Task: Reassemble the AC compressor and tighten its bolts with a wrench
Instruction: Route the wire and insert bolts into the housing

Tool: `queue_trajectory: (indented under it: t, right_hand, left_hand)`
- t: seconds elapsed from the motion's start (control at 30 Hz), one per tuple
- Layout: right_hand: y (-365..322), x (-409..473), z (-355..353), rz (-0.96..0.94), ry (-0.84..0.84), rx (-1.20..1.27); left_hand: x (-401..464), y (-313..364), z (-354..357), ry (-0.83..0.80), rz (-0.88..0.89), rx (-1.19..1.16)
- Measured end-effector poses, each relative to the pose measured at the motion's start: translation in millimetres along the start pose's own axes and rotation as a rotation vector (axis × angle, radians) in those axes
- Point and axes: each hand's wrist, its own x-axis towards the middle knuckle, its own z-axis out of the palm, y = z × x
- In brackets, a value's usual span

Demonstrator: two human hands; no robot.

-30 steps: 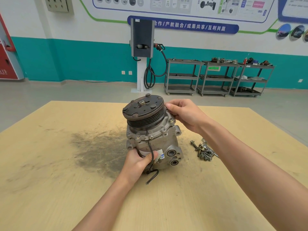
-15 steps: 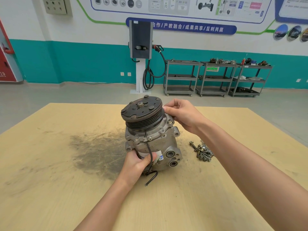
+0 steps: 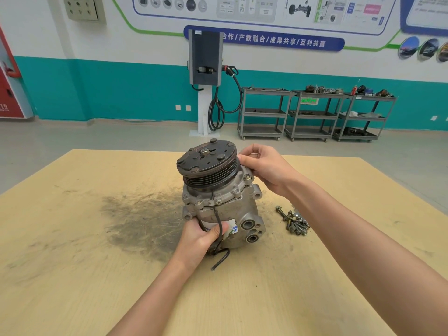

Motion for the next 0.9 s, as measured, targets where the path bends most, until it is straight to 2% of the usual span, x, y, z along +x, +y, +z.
queue_trajectory:
  t: [0.17, 0.37, 0.53, 0.77, 0.9]
  right_hand:
    - [2.6, -2.7, -2.2, 0.015, -0.11, 0.035]
    - [0.0, -1.9, 4.7, 0.036, 0.003, 0.087]
    - [2.6, -4.6, -1.8, 0.045, -0.084, 0.139]
    - [-0.3, 0.2, 1.0, 0.066, -0.011, 0.139]
    - [2.7, -1.8, -2.4, 0.061, -0.079, 0.157]
  left_hand:
    - [-0.4, 0.0, -0.1, 0.0, -0.003, 0.0]
    - [-0.4, -0.6, -0.6, 0.0, -0.009, 0.005]
    - [-0.6, 0.5, -0.3, -0.003, -0.015, 0.008]
    - [-1.6, 3.1, 0.4, 0.0, -0.012, 0.02]
    - [-1.4, 3.1, 0.1, 0.006, -0.02, 0.024]
